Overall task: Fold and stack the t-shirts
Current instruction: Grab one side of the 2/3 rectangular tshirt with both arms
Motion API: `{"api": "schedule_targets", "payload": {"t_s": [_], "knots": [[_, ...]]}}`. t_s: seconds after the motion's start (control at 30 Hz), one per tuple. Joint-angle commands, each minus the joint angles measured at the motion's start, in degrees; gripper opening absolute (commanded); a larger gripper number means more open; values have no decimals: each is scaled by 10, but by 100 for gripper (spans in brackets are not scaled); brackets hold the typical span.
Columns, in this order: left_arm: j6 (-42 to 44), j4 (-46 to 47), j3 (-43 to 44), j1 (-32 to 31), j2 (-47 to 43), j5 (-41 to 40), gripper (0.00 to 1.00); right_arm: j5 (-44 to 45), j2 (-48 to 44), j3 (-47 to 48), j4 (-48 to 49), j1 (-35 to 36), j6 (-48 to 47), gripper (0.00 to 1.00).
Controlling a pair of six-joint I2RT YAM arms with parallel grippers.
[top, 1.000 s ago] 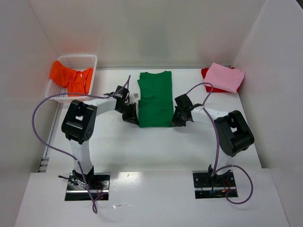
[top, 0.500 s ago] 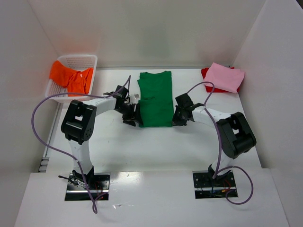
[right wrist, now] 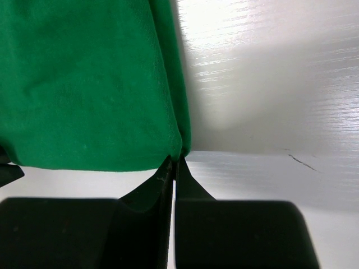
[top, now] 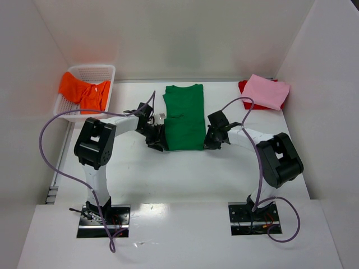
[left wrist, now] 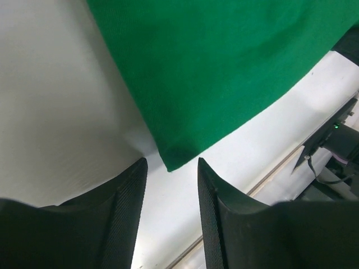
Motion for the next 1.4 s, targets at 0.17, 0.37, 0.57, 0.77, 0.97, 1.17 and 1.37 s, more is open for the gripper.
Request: {"api": "schedule_targets", "payload": {"t_s": [0.17, 0.37, 0.57, 0.77, 0.97, 1.17, 1.37], "knots": [[-15, 20, 15, -3, 25, 6, 49, -17, 3, 16, 22, -1, -11, 0], [-22, 27, 10, -3, 29, 11, 35, -17, -9, 3, 22, -1, -11, 0], [-32, 36, 10, -3, 27, 9, 0, -11, -9, 8, 17, -1, -17, 0], [-31, 7, 4, -3, -16, -9, 0, -7, -23, 15, 1, -1, -17, 0], [-7, -45, -11, -3, -53, -30, 0, -7, -66, -21, -12, -1, -15, 0], [3, -62, -54, -3, -80, -30, 0, -12, -106, -58, -24, -1, 4, 0], [3, -97, -53, -3, -117, -30, 0, -24, -163, -58, -51, 12, 21, 0]]}}
